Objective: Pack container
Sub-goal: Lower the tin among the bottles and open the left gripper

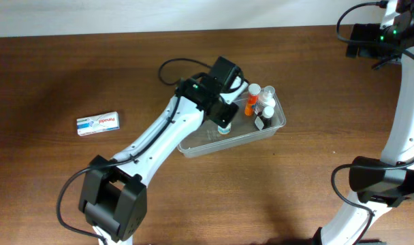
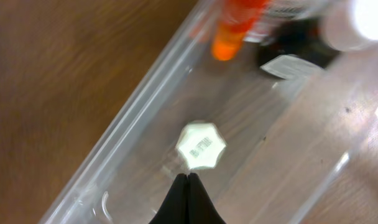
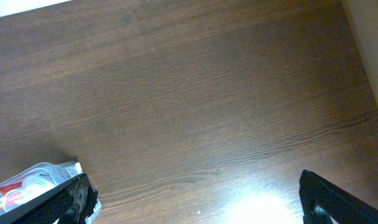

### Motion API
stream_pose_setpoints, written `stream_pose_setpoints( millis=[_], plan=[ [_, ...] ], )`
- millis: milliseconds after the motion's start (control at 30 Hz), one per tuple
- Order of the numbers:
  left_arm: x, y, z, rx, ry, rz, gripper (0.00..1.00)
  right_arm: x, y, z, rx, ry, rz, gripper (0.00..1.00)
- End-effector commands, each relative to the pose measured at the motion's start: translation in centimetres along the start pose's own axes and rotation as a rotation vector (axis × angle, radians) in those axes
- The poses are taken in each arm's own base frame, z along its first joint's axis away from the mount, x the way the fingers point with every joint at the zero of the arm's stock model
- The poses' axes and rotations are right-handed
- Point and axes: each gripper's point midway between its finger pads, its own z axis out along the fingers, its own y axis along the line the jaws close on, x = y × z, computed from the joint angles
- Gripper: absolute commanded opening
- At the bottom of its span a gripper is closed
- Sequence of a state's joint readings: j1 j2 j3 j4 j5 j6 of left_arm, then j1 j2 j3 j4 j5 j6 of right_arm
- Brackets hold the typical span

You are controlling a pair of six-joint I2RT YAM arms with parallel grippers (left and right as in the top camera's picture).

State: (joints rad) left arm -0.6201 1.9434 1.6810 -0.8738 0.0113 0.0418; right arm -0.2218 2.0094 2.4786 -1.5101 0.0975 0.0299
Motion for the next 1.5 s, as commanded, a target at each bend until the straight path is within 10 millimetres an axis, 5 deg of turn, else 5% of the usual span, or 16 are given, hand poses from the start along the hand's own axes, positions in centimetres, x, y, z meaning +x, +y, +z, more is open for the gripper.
stream_pose_setpoints(
  millis=[0, 400, 667, 933, 1467],
  plan=[
    [1.0, 0.7, 1.8, -0.023, 0.053, -0.182, 0.01, -0.3, -0.3, -0.6, 0.009, -0.021, 0.016, 0.98],
    [4.0, 0.7, 3.8, -0.035, 0.186, -0.218, 0.01, -0.3, -0.3, -0.6, 0.009, -0.021, 0.016, 0.98],
    [4.3, 1.5, 4.4, -0.088, 0.194, -0.217, 0.01, -0.3, -0.3, -0.6, 0.009, -0.021, 0.016, 0.98],
    [5.1, 1.4, 7.0, -0.089, 0.231, -0.214, 0.01, -0.3, -0.3, -0.6, 0.009, -0.021, 0.016, 0.98],
    [3.7, 0.9, 8.0, -0.059, 0.174, -0.214, 0.01, -0.3, -0.3, -0.6, 0.009, -0.021, 0.016, 0.98]
  ],
)
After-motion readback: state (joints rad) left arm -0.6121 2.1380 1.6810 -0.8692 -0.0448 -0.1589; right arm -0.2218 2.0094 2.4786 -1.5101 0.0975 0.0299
